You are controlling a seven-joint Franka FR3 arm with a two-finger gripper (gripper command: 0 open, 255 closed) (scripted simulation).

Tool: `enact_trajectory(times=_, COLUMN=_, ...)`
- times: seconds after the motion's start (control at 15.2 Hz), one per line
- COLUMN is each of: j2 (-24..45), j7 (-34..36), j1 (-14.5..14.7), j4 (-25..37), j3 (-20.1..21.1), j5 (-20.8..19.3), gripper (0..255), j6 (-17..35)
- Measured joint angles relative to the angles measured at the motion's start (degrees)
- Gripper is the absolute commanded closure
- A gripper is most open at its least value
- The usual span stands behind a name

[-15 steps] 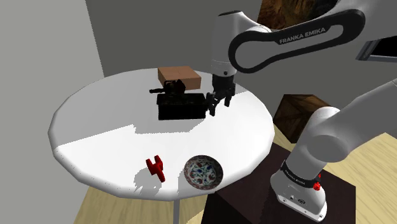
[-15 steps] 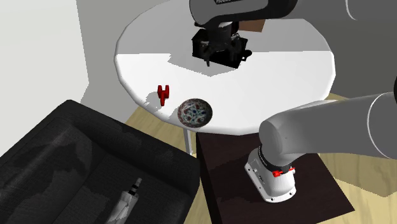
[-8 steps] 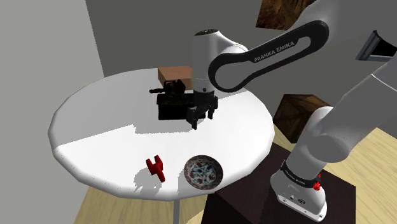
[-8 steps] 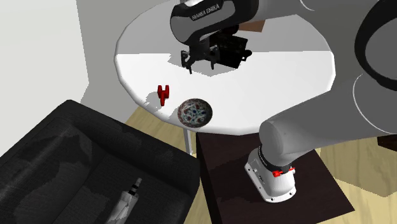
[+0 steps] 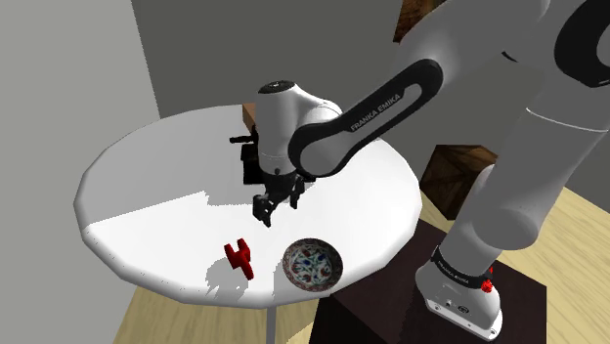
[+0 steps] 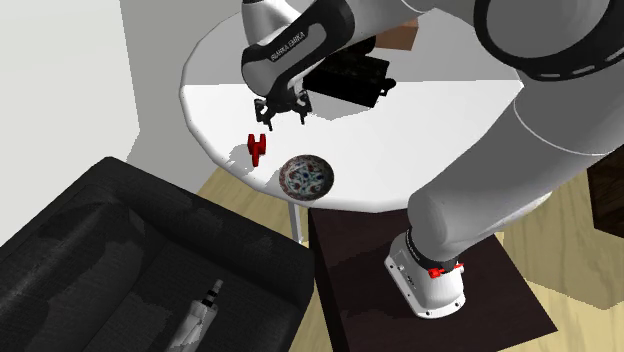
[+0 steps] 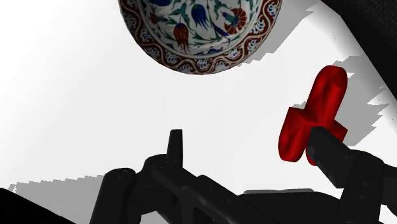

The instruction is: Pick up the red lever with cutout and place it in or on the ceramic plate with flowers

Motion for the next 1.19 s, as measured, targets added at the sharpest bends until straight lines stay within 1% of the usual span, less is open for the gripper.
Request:
enact_trajectory(times=0.26, j2=8.8, j7=5.6, j1=1.7, j4=5.2, j3=0.7, j5=-5.4, gripper=0, j6=2.7)
enact_trajectory(times=0.4, j2=13.4, j7=8.6, j1=3.2, j4=8.2, j3=0.5, j5=-8.2, gripper=0, j6=3.8)
enact_trajectory(times=0.59, j2=20.1, j7=12.8, j1=6.3, j4=13.0, j3=-0.2, j5=-12.1, gripper=0, j6=5.0)
enact_trajectory(times=0.73, j2=22.8, j7=14.0, j1=7.5, j4=15.5, j3=-0.8, j5=-13.5, gripper=0, j6=5.0)
enact_trajectory(times=1.19, j2=27.5, j7=16.2, j1=9.0, j4=16.1, j3=-2.7, j5=-16.6, gripper=0, j6=8.6)
